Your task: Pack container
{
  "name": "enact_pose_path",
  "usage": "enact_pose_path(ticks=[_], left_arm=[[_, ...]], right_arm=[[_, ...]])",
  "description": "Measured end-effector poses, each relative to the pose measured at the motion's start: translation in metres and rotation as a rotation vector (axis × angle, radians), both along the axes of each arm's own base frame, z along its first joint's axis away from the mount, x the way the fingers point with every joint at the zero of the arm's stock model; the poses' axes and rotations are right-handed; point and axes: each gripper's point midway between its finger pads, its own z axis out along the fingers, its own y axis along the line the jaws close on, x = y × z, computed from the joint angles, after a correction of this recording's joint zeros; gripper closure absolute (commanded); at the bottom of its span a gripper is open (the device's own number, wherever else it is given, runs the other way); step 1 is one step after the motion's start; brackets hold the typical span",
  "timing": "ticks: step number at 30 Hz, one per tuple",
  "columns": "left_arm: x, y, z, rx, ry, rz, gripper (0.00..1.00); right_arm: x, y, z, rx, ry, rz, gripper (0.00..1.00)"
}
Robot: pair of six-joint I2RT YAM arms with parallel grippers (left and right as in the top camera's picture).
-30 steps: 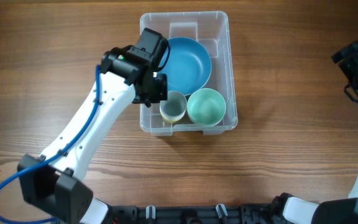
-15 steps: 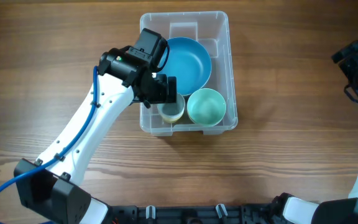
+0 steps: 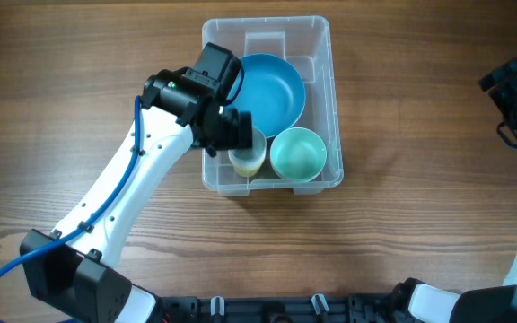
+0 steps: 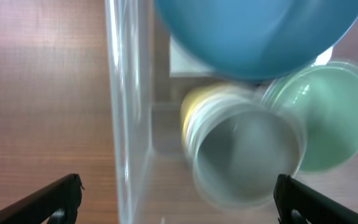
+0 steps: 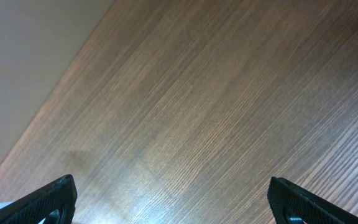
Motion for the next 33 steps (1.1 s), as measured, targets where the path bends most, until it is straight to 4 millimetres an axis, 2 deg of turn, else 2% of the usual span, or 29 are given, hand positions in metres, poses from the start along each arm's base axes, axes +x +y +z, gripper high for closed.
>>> enact_pose_path(ticks=[5, 7, 10, 15, 17, 20, 23, 27, 30, 33], left_arm=[[0.020, -0.005, 0.011, -0.018, -0.107, -0.038, 0.00], [0.032, -0.008, 0.026, -0.030, -0.196, -0.090, 0.00], [0.041, -0.008, 0.061, -0.039, -0.345, -0.172, 0.00], [0.027, 0.007, 0.118, -0.037, -0.521, -0.252, 0.00], [0.021, 0.023, 0.141, -0.034, -0.588, -0.240, 0.00], [0.013, 0.048, 0.160, -0.022, -0.652, -0.193, 0.00], [0.001, 0.075, 0.163, -0.013, -0.682, -0.137, 0.00], [-0.016, 0.105, 0.156, -0.010, -0.737, -0.062, 0.00], [-0.030, 0.117, 0.144, -0.012, -0.795, -0.031, 0.00], [-0.045, 0.124, 0.121, -0.015, -0.843, -0.013, 0.00]], right_arm=[[0.000, 0.000, 0.000, -0.001, 0.000, 0.000, 0.00], [0.000, 0.000, 0.000, 0.000, 0.000, 0.000, 0.00], [0.000, 0.000, 0.000, -0.001, 0.000, 0.000, 0.00], [0.000, 0.000, 0.000, -0.001, 0.000, 0.000, 0.01], [0.000, 0.000, 0.000, -0.001, 0.000, 0.000, 0.00], [0.000, 0.000, 0.000, 0.000, 0.000, 0.000, 0.00], [0.000, 0.000, 0.000, 0.000, 0.000, 0.000, 0.00], [0.000, 0.000, 0.000, 0.000, 0.000, 0.000, 0.00], [0.000, 0.000, 0.000, -0.001, -0.001, 0.000, 0.00], [0.000, 0.000, 0.000, 0.000, 0.000, 0.000, 0.01]])
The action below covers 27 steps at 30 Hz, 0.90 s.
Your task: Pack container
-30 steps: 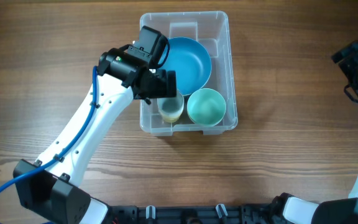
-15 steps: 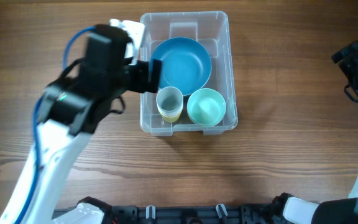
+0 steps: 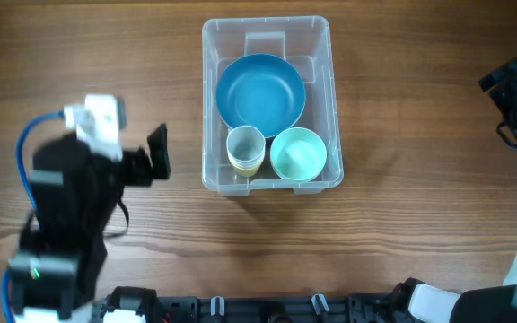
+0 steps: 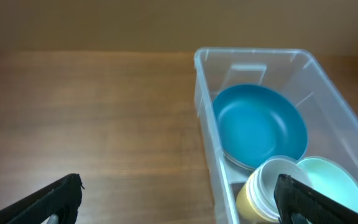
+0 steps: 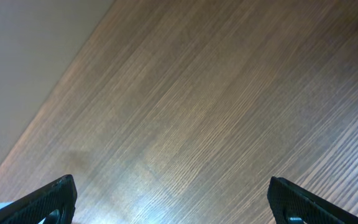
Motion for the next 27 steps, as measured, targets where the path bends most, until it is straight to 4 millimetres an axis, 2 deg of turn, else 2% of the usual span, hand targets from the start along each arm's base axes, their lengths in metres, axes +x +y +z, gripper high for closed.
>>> enact_pose_path(ticks=[5, 10, 14, 18, 27], left_arm=[[-0.020, 0.000, -0.053, -0.018, -0.060, -0.016, 0.00], [-0.031, -0.004, -0.106, -0.037, -0.073, -0.042, 0.00], [-0.036, -0.003, -0.135, -0.046, -0.075, -0.047, 0.00], [-0.041, -0.003, -0.151, -0.049, -0.089, -0.049, 0.00], [-0.046, -0.004, -0.162, -0.055, -0.131, -0.056, 0.00]], right_arm=[[0.000, 0.000, 0.000, 0.000, 0.000, 0.000, 0.00], [0.000, 0.000, 0.000, 0.000, 0.000, 0.000, 0.00], [0.000, 0.000, 0.000, 0.000, 0.000, 0.000, 0.00], [0.000, 0.000, 0.000, 0.000, 0.000, 0.000, 0.00], [0.000, 0.000, 0.000, 0.000, 0.000, 0.000, 0.00]])
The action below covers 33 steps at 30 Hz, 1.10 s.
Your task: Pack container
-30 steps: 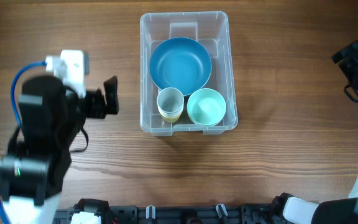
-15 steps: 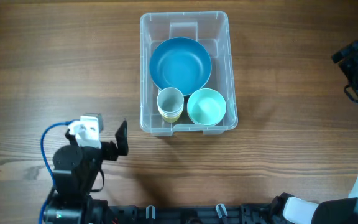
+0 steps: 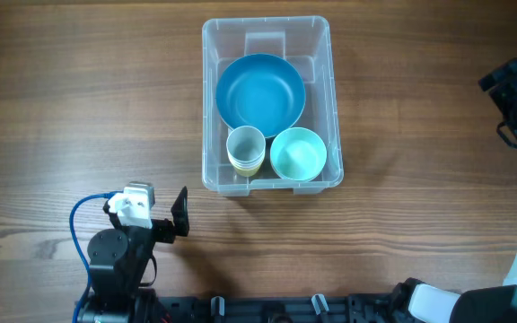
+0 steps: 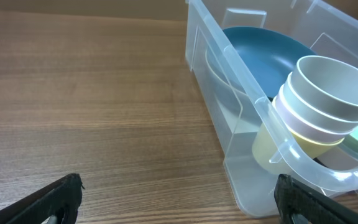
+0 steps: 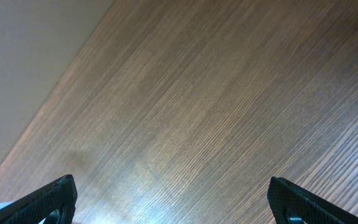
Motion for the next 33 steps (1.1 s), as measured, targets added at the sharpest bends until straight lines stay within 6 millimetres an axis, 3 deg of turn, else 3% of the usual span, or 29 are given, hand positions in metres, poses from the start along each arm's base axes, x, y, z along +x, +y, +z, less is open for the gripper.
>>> enact_pose_path(ticks=[33], left_arm=[[-0.0045, 0.0002, -0.0012, -0.002, -0.037, -0.001, 0.00]], right_arm=[[0.0000, 0.0000, 0.0000, 0.000, 0.000, 0.000, 0.00]])
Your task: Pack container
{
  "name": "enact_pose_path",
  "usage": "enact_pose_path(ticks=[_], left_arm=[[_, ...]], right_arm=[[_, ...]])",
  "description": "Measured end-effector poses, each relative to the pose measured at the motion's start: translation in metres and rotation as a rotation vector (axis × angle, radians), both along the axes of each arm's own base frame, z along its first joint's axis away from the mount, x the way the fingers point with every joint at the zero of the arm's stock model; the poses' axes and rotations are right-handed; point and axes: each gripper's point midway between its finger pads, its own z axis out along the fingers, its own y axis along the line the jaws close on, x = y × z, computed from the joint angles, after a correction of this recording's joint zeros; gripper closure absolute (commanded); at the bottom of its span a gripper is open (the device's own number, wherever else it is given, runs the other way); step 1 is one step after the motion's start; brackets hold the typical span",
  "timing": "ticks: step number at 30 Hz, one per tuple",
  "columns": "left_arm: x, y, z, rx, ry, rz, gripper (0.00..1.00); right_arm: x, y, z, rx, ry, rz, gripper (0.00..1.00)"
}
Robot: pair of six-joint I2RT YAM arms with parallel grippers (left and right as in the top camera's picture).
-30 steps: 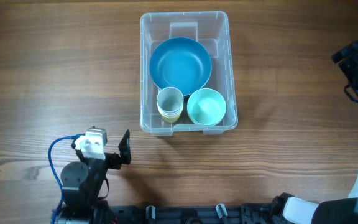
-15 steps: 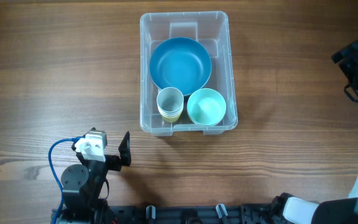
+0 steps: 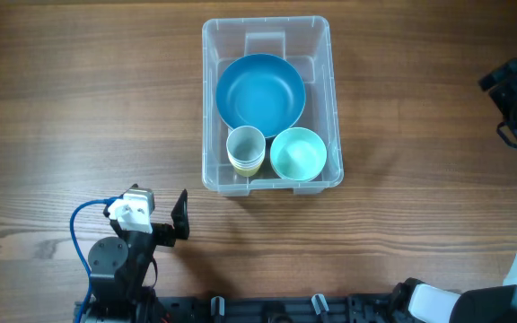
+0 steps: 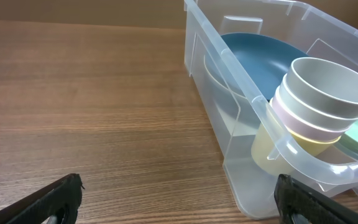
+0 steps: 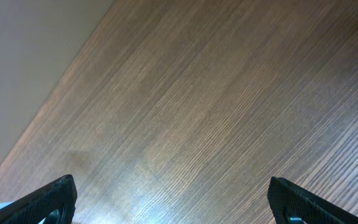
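A clear plastic container (image 3: 207, 108) stands at the table's middle back. Inside it lie a blue bowl (image 3: 260, 91), a stack of cups (image 3: 246, 149) with a grey one on top, and a mint cup (image 3: 298, 153). The left wrist view shows the container (image 4: 229, 124), the cup stack (image 4: 316, 102) and the blue bowl (image 4: 260, 53) from low at the side. My left gripper (image 3: 179, 215) is open and holds nothing, drawn back near the front left edge. My right gripper (image 5: 173, 205) is open over bare wood at the far right.
The folded left arm (image 3: 119, 260) sits at the table's front edge. The right arm stands at the right edge. A pale floor strip (image 5: 23, 56) shows beyond the table edge in the right wrist view.
The left arm has settled very slightly at the front left; its view of the container barely shifted. Nothing in the container moved. The right arm is unchanged.
First my left gripper was open over the cup stack inside the container. Then it was out to the left of the container, empty. Then it was folded back at the front left edge, where it stays. The right arm held still throughout.
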Motion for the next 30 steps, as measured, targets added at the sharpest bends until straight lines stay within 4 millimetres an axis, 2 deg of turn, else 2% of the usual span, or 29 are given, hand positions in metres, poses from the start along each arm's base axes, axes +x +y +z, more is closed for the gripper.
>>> enact_pose_path(ticks=[3, 6, 10, 14, 16, 20, 24, 27, 30], left_arm=[[0.000, 0.000, 0.000, 0.000, 0.000, 0.000, 0.00], [0.000, 0.000, 0.000, 0.000, 0.000, 0.000, 0.00], [0.000, 0.000, 0.000, -0.001, 0.000, -0.003, 0.00], [0.000, 0.000, 0.000, -0.001, 0.000, -0.003, 0.00], [0.000, 0.000, 0.000, -0.001, 0.001, -0.003, 0.00], [0.000, 0.000, 0.000, -0.001, 0.000, -0.003, 0.00], [0.000, -0.001, 0.000, -0.001, 0.001, -0.003, 0.00], [0.000, 0.000, 0.000, -0.001, 0.000, -0.002, 0.00], [0.000, 0.000, -0.001, -0.001, 0.002, -0.002, 0.00]], right_arm=[[0.000, 0.001, 0.002, -0.002, -0.004, 0.003, 0.00], [-0.002, 0.012, 0.018, -0.019, -0.044, 0.026, 0.00], [-0.013, 0.052, 0.068, -0.067, -0.180, 0.117, 0.00], [-0.044, 0.102, 0.129, -0.110, -0.366, 0.238, 0.00], [-0.062, 0.110, 0.151, -0.135, -0.440, 0.250, 0.00], [-0.095, 0.110, 0.180, -0.204, -0.547, 0.229, 0.00], [-0.116, 0.113, 0.177, -0.316, -0.587, 0.286, 0.00], [-0.121, 0.128, 0.148, -0.437, -0.572, 0.446, 0.00], [-0.124, 0.149, 0.097, -0.508, -0.517, 0.644, 0.00]])
